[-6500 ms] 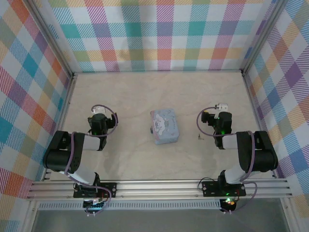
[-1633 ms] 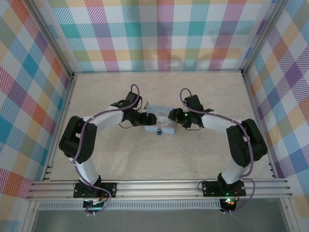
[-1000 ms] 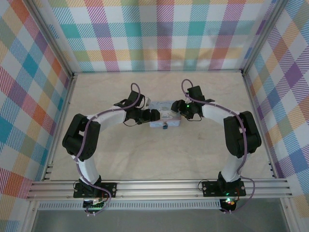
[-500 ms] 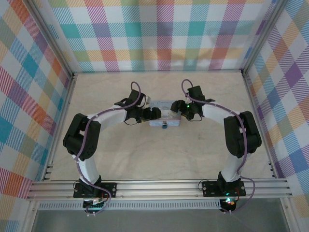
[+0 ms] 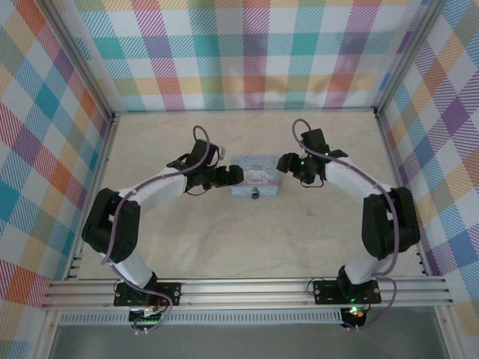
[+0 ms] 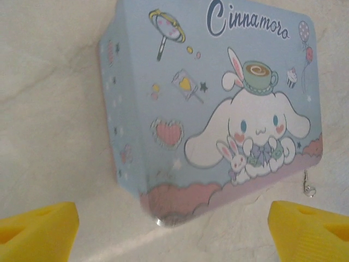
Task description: Unlock a padlock with a key
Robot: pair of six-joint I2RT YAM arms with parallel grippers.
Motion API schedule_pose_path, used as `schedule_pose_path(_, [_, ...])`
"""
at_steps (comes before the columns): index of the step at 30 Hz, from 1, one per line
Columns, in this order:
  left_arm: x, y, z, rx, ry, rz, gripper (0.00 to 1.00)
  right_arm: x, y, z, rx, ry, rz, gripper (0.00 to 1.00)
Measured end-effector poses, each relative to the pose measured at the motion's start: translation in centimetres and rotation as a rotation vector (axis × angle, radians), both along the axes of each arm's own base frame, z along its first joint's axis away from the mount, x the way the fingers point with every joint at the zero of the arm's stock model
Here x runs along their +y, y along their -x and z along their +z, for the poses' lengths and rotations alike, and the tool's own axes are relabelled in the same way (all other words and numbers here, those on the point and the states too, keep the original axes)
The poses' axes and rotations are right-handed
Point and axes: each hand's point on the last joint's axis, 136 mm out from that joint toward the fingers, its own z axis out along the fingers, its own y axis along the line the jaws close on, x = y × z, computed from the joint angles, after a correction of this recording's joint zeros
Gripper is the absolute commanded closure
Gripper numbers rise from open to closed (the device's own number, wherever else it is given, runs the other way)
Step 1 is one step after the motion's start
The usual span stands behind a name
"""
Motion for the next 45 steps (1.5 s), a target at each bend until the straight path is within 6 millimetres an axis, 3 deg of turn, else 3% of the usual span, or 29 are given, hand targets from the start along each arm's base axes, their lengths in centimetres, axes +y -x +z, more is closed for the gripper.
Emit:
schedule_pose_path(5, [-0.2,3.0,1.0,-0.021,-0.021,-0.029,0.12,-3.4,3.4,0.2,0.032,0.132,-0.054,0.39])
schedule_pose_path(12, [-4.3,7.8,1.7,-0.091,-0.069,-0.143,0.13,-6.1,8.6,-4.2,0.205,0.234,-0.090,0.45])
schedule_pose_path(16, [-6.1,9.8,1.7,-0.126,-0.102,-0.197,0.13,-6.5,10.1,-5.9,0.264,0.241,-0.111,0.49])
schedule_pose_path(23, [-7.4,10.8,0.7,-0.142,-0.150,-0.234,0.13,-6.5,11.2,-8.0,0.326,0.226,-0.137,0.53])
schedule_pose_path(31, [-8.0,11.1,-0.1,-0.139,-0.173,-0.248,0.14,-6.3,10.9,-9.4,0.352,0.225,-0.155,0.61])
schedule_pose_path(45, [-8.0,11.1,-0.1,-0.143,-0.176,-0.246,0.14,-6.1,10.3,-10.3,0.354,0.217,-0.168,0.93])
